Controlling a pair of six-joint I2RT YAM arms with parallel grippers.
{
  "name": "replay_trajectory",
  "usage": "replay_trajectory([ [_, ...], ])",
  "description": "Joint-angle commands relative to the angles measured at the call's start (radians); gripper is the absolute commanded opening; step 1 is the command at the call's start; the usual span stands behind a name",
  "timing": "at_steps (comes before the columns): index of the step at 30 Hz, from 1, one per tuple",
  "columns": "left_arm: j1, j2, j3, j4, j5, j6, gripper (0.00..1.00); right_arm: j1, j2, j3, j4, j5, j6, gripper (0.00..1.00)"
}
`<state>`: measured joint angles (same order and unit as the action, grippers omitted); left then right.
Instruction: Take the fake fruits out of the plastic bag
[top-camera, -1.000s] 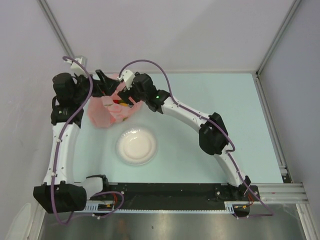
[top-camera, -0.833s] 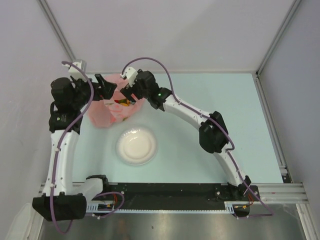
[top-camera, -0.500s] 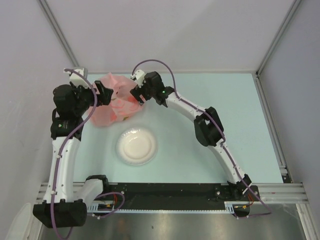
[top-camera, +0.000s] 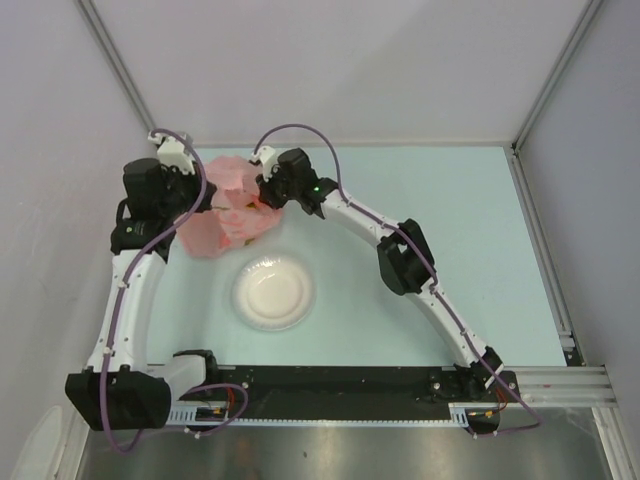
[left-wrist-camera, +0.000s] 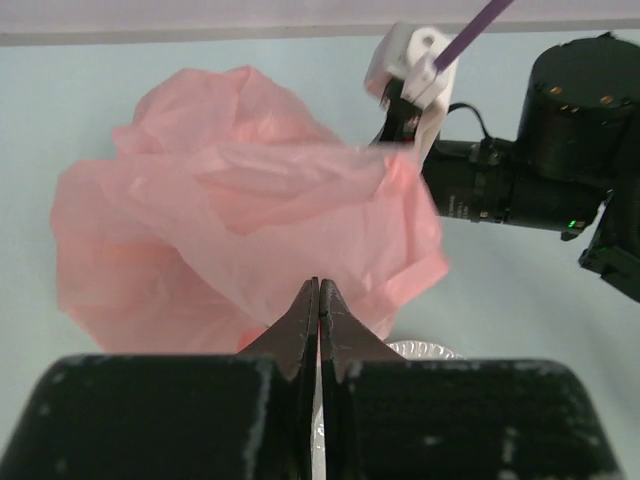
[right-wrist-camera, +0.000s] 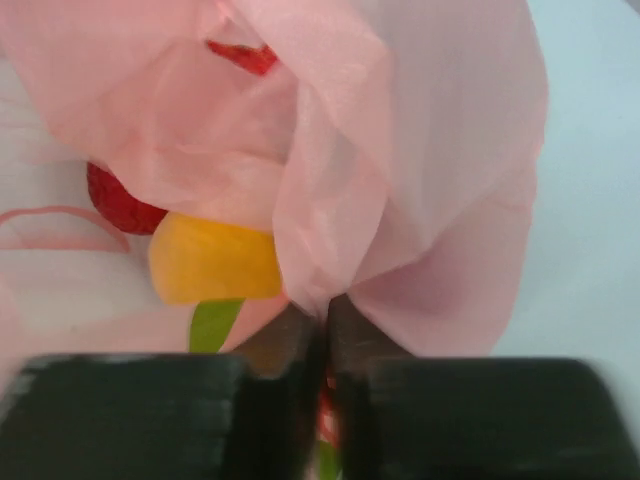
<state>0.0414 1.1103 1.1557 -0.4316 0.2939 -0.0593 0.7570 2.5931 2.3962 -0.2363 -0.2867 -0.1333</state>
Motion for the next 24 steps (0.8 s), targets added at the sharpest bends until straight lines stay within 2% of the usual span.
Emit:
replay_trajectory([
  [1, 0.0, -0.015, 0.119, -0.033, 0.062, 0.035, 0.0, -0.027, 0.013, 0.049, 0.035, 0.026, 0.058, 0.0],
  [6, 0.003, -0.04, 0.124, -0.013, 0.12, 0.107, 0.0, -0.097, -0.071, 0.034, 0.02, 0.061, 0.089, 0.0],
  [8, 0.0, -0.015, 0.121, -0.004, 0.194, 0.118, 0.0, -0.142, -0.145, -0.015, 0.015, 0.077, 0.095, 0.0],
  [9, -0.001, -0.004, 0.125, -0.002, 0.22, 0.118, 0.08, -0.159, -0.169, -0.038, 0.014, 0.08, 0.113, 0.0],
  [11, -0.014, 0.016, 0.133, -0.004, 0.243, 0.108, 0.32, -0.211, -0.258, -0.1, 0.012, 0.074, 0.129, 0.0],
  [12, -0.015, 0.029, 0.133, -0.001, 0.249, 0.098, 0.55, -0.231, -0.293, -0.177, 0.014, 0.066, 0.156, 0.0],
  [14, -0.034, 0.042, 0.131, 0.011, 0.258, 0.101, 0.76, -0.286, -0.397, -0.277, 0.012, 0.052, 0.199, 0.0],
  [15, -0.034, 0.054, 0.131, 0.016, 0.263, 0.104, 0.85, -0.306, -0.433, -0.387, 0.014, 0.04, 0.208, 0.0],
  [17, -0.066, 0.06, 0.131, 0.037, 0.263, 0.093, 0.94, -0.356, -0.541, -0.494, 0.02, 0.035, 0.23, 0.0],
  [18, -0.069, 0.072, 0.133, 0.048, 0.269, 0.067, 0.97, -0.369, -0.577, -0.616, 0.023, 0.032, 0.239, 0.0],
  [19, -0.078, 0.08, 0.14, 0.057, 0.277, 0.067, 1.0, -0.384, -0.62, -0.67, 0.028, 0.032, 0.244, 0.0],
  [21, -0.098, 0.103, 0.159, 0.051, 0.303, 0.023, 1.0, -0.397, -0.745, -0.796, 0.043, 0.029, 0.239, 0.0],
  [22, -0.122, 0.123, 0.174, 0.054, 0.306, 0.012, 1.0, -0.39, -0.786, -0.915, 0.048, 0.023, 0.233, 0.02],
  [23, -0.138, 0.129, 0.182, 0.062, 0.307, 0.0, 1.0, -0.36, -0.822, -0.965, 0.049, 0.009, 0.2, 0.19],
  [24, -0.153, 0.138, 0.188, 0.071, 0.315, -0.022, 1.0, -0.335, -0.897, -1.005, 0.045, -0.018, 0.181, 0.26],
])
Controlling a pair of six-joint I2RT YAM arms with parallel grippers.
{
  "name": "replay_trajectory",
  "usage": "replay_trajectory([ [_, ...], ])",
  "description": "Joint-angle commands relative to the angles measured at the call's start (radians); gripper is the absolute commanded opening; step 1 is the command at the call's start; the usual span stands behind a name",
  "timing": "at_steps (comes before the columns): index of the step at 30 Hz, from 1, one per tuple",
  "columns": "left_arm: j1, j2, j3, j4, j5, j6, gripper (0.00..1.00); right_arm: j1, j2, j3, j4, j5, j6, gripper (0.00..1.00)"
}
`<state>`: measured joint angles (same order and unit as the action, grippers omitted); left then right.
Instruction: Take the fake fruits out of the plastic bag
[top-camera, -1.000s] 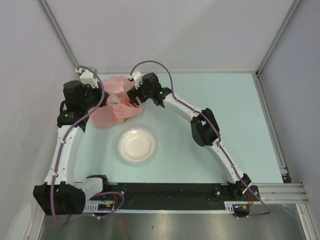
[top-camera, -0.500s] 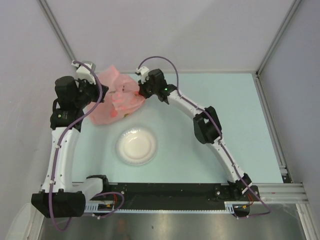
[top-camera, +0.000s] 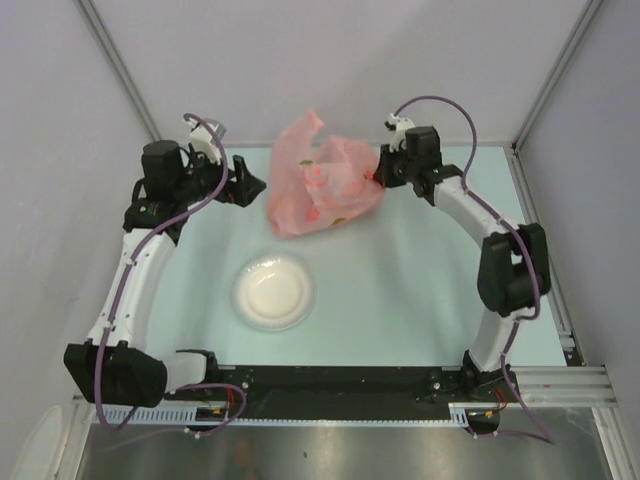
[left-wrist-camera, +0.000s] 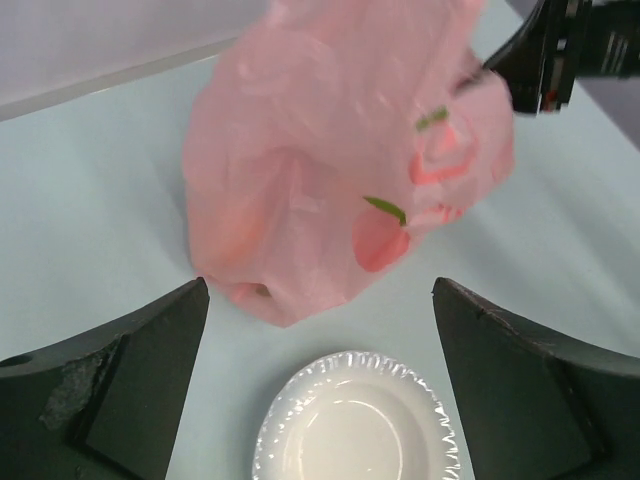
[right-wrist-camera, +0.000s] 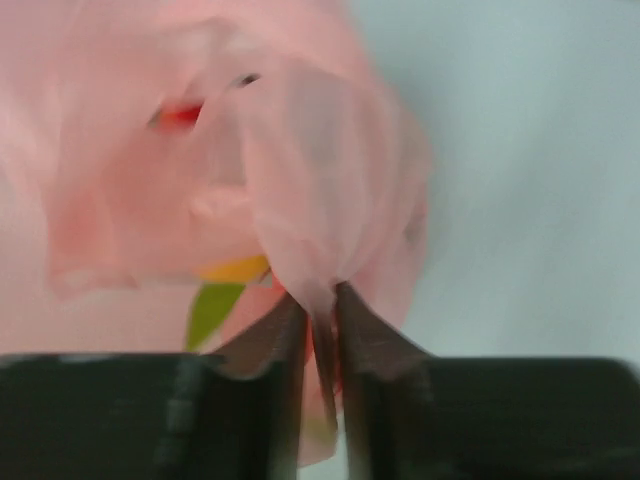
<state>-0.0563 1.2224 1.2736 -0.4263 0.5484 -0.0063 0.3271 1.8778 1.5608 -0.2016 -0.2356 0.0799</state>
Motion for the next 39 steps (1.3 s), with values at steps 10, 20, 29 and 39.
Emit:
replay_trajectory([
  [10, -0.39, 0.192, 0.296, 0.064, -0.036, 0.043, 1.0, 0.0, -0.416, -0.283, -0.068, -0.01, 0.093, 0.79],
  [20, -0.623, 0.152, 0.164, 0.038, -0.322, 0.367, 1.0, -0.057, -0.361, -0.268, 0.037, -0.129, 0.012, 0.8],
  [29, -0.652, 0.23, 0.138, 0.161, -0.723, 0.371, 0.98, 0.087, -0.197, -0.157, 0.114, -0.041, -0.074, 0.83],
  [39, -0.534, 0.359, 0.239, 0.063, -0.779, 0.336, 0.22, 0.09, 0.151, 0.153, 0.09, 0.193, -0.072, 0.77],
])
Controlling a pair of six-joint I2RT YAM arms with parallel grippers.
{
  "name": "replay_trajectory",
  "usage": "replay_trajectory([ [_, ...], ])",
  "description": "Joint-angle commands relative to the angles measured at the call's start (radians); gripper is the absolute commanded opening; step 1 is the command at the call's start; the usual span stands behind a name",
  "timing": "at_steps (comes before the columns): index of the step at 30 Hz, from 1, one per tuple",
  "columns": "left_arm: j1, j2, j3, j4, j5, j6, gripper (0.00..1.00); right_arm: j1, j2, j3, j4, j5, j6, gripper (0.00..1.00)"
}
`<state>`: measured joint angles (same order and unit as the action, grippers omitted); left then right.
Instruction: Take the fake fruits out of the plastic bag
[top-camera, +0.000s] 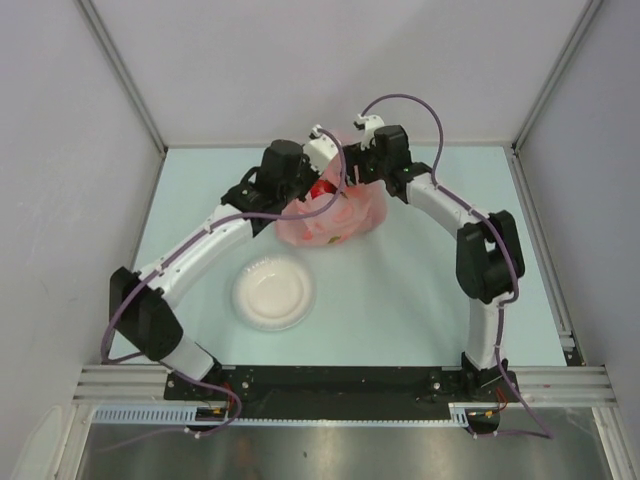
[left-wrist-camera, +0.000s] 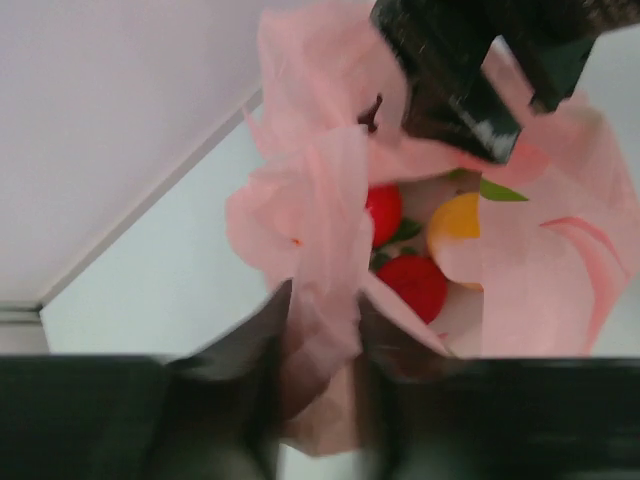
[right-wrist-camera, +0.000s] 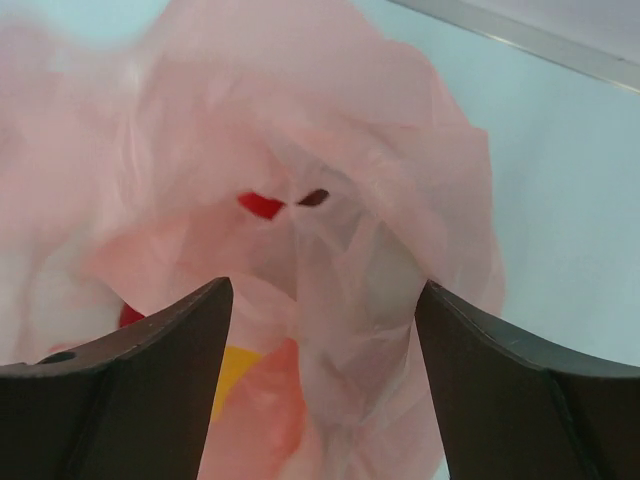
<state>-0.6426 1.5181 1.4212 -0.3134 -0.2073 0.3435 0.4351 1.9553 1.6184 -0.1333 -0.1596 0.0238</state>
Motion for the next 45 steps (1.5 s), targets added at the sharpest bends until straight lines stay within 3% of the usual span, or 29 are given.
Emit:
replay_trajectory([
  [1, 0.06, 0.074, 0.099, -0.052, -0.02, -0.02, 0.0, -0.022, 0.103, 0.109, 0.018, 0.121, -0.019, 0.67],
  [3, 0.072, 0.092, 0.11, -0.023, 0.002, -0.008, 0.0, -0.024, 0.134, 0.138, 0.014, 0.132, -0.056, 0.54],
  [4, 0.075, 0.099, 0.117, -0.01, 0.012, 0.014, 0.0, -0.032, 0.145, 0.147, 0.018, 0.146, -0.088, 0.23],
  [5, 0.078, 0.106, 0.127, 0.025, 0.017, 0.029, 0.0, -0.039, 0.163, 0.156, 0.021, 0.153, -0.096, 0.02],
  [11, 0.087, 0.241, 0.365, 0.14, 0.052, 0.089, 0.0, -0.131, 0.151, 0.297, 0.09, 0.154, -0.108, 0.0],
  [14, 0.075, 0.4, 0.658, 0.108, 0.078, 0.046, 0.0, -0.166, 0.126, 0.33, 0.124, 0.158, -0.133, 0.0],
  [15, 0.069, 0.454, 0.853, 0.085, 0.08, 0.039, 0.0, -0.174, 0.105, 0.334, 0.123, 0.158, -0.143, 0.0],
  [18, 0.047, 0.571, 1.088, 0.045, 0.104, 0.037, 0.0, -0.196, 0.015, 0.29, 0.124, 0.151, -0.182, 0.0],
  [20, 0.038, 0.51, 1.043, 0.094, 0.117, 0.012, 0.0, -0.206, -0.05, 0.18, 0.124, 0.118, -0.186, 0.0],
  [23, 0.026, 0.33, 0.756, 0.173, 0.173, -0.037, 0.0, -0.231, -0.221, -0.049, 0.12, 0.089, -0.188, 0.0],
  [24, 0.021, 0.273, 0.587, 0.181, 0.186, -0.047, 0.0, -0.243, -0.264, -0.122, 0.1, 0.078, -0.188, 0.0],
  [28, -0.008, 0.045, 0.187, 0.154, 0.317, -0.142, 0.0, -0.3, -0.493, -0.389, -0.017, 0.057, -0.162, 0.0],
  [29, -0.02, 0.006, 0.115, 0.148, 0.351, -0.158, 0.0, -0.306, -0.516, -0.434, -0.091, 0.039, -0.168, 0.07],
  [30, -0.026, -0.04, 0.002, 0.143, 0.379, -0.178, 0.0, -0.311, -0.539, -0.48, -0.133, 0.0, -0.179, 0.29],
  [31, -0.035, -0.058, -0.046, 0.143, 0.41, -0.19, 0.0, -0.314, -0.582, -0.492, -0.17, -0.007, -0.197, 0.37],
  [33, -0.051, -0.061, -0.129, 0.142, 0.404, -0.265, 0.0, -0.309, -0.636, -0.488, -0.219, -0.055, -0.193, 0.74],
  [35, -0.052, -0.046, -0.157, 0.14, 0.404, -0.317, 0.0, -0.265, -0.726, -0.479, -0.213, -0.078, -0.197, 0.85],
  [40, -0.052, -0.01, -0.142, 0.151, 0.399, -0.412, 0.0, 0.035, -0.826, -0.453, -0.177, -0.04, -0.246, 0.83],
  [43, -0.052, -0.021, -0.13, 0.129, 0.358, -0.44, 0.0, 0.161, -0.8, -0.453, -0.164, -0.005, -0.268, 0.69],
  [45, -0.051, -0.032, -0.143, 0.111, 0.297, -0.471, 0.0, 0.182, -0.763, -0.453, -0.152, 0.0, -0.266, 0.63],
])
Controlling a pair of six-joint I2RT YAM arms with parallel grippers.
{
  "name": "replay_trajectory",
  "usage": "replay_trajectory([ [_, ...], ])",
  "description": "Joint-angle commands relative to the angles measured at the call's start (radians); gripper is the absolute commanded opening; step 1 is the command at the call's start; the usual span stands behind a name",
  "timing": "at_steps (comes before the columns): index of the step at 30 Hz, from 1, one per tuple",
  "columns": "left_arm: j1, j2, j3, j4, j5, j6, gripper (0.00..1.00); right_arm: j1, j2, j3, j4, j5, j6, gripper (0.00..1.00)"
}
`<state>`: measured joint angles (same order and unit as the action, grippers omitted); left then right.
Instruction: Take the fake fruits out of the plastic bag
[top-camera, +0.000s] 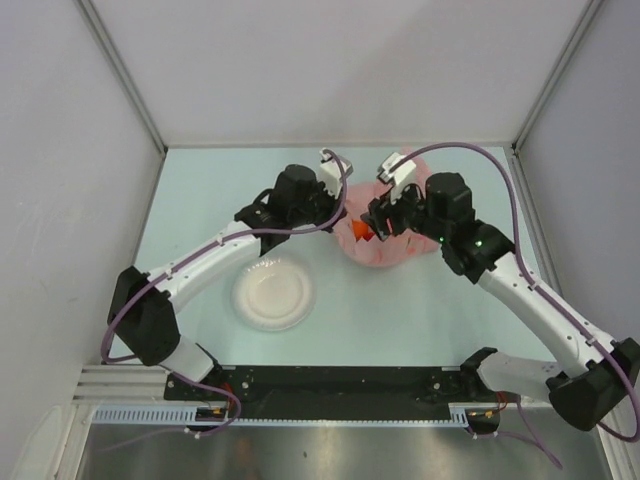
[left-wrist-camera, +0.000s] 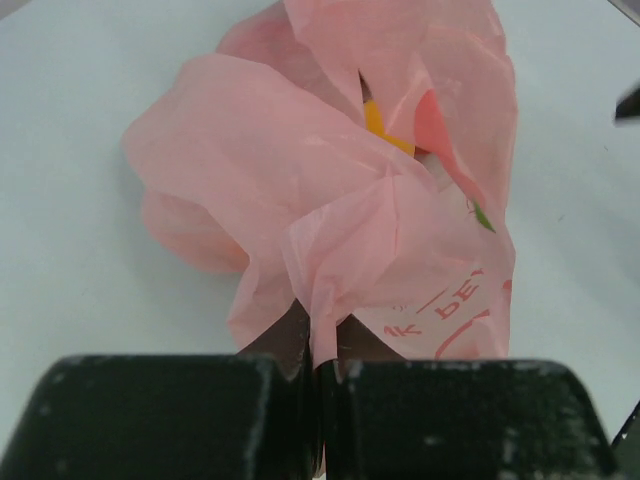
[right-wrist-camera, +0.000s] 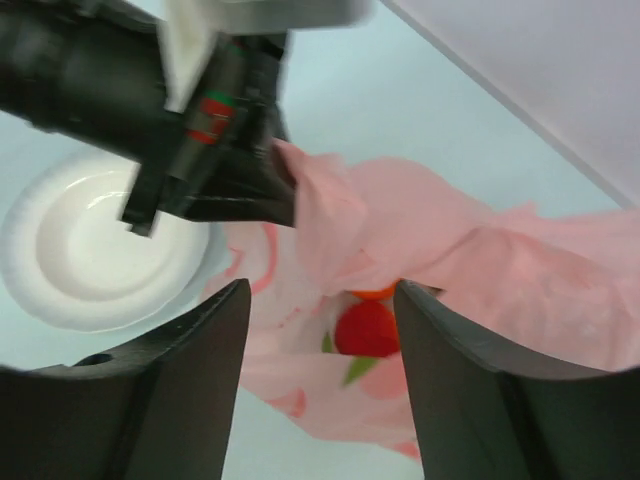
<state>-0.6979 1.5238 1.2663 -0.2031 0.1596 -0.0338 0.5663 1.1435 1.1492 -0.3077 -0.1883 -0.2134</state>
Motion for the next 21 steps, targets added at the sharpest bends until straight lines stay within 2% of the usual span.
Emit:
replay_trajectory([
  [1, 0.005, -0.053, -0.005, -0.005, -0.09, -0.109, 0.0, 0.056, 0.059, 0.018, 0.039, 0.036, -0.026, 0.62],
  [5, 0.014, -0.102, -0.064, -0.028, -0.185, -0.23, 0.0, 0.04, 0.136, 0.017, 0.067, 0.088, 0.008, 0.45],
  [9, 0.02, -0.148, -0.117, -0.03, -0.198, -0.279, 0.0, -0.014, 0.27, 0.006, 0.119, 0.069, 0.083, 0.41],
  [12, 0.02, -0.163, -0.157, -0.021, -0.2, -0.304, 0.0, -0.003, 0.317, -0.037, 0.17, 0.095, 0.065, 0.38],
  [18, 0.023, -0.201, -0.235, 0.022, -0.227, -0.311, 0.0, 0.058, 0.177, -0.215, 0.004, 0.119, 0.152, 0.36],
  [21, 0.023, -0.212, -0.258, 0.024, -0.218, -0.302, 0.0, 0.081, 0.167, -0.258, 0.004, 0.116, 0.181, 0.37],
])
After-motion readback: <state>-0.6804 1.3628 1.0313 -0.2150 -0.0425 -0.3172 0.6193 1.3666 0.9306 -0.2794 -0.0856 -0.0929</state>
